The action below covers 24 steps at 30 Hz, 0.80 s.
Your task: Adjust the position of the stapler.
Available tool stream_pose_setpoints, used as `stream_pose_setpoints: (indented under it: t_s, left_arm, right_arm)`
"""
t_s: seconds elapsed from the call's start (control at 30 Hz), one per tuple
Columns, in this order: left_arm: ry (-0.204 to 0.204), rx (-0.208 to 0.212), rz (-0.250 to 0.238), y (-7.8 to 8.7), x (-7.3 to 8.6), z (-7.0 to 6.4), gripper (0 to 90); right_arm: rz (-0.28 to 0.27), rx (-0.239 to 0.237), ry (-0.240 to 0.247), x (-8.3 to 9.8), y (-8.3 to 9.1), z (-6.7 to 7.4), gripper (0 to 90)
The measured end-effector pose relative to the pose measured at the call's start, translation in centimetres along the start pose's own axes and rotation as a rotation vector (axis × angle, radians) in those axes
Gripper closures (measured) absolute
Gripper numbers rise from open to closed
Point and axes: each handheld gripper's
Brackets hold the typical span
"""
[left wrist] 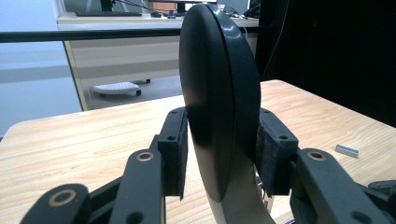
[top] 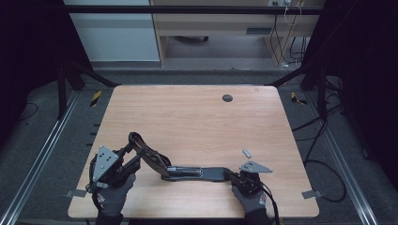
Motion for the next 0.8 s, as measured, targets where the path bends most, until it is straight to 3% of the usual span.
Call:
stream_pose_setpoints:
  t_s: [0.5, 0.8]
  left_arm:
    - [0.052, -0.004, -0.012, 0.6, 0.7, 1.2, 58.2]
    - [0.103, -0.020, -0.016, 1.1, 1.3, 2.2, 58.1]
  right_arm:
    - [0.000, 0.002, -0.002, 0.0, 0.0, 0.0, 90.0]
    - [0.000, 0.003, -0.002, 0.0, 0.0, 0.0, 90.0]
Point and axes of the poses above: each handheld gripper's, and its own axes: y roughly backward along the jaws, x roughly out of its underside, z roughly to its left, and after that the axes turned 11 degrees about -z, right-handed
